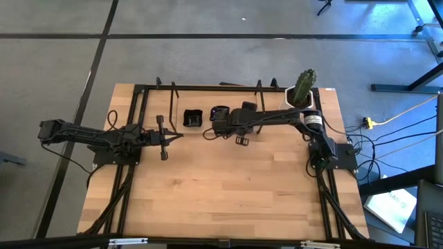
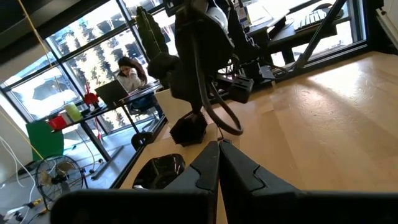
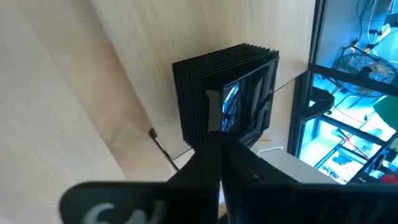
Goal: Pick & Place Mini shaped plates
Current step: Stack the square plate on the top of the square plate on the shelf
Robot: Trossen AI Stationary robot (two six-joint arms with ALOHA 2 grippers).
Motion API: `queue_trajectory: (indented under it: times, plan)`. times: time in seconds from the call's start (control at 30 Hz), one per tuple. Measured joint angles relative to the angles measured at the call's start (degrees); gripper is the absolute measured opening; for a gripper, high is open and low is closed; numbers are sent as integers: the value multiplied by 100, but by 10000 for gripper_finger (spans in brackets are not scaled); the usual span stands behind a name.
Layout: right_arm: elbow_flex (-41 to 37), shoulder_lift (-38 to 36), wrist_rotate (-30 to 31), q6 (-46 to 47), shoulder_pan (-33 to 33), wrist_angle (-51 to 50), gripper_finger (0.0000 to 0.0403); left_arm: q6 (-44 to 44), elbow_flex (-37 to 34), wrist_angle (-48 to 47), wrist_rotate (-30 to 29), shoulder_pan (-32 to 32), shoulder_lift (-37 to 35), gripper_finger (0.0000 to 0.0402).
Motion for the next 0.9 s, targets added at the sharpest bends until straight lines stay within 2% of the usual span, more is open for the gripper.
queue_trajectory:
  times: [0.5,0.9]
  plan:
    - [2,2,4,7,5,-216,89,0,0,-2,0,0,0,5]
    - [2,2,4,-337,5,-240,98,0,0,-2,0,-1,1,5]
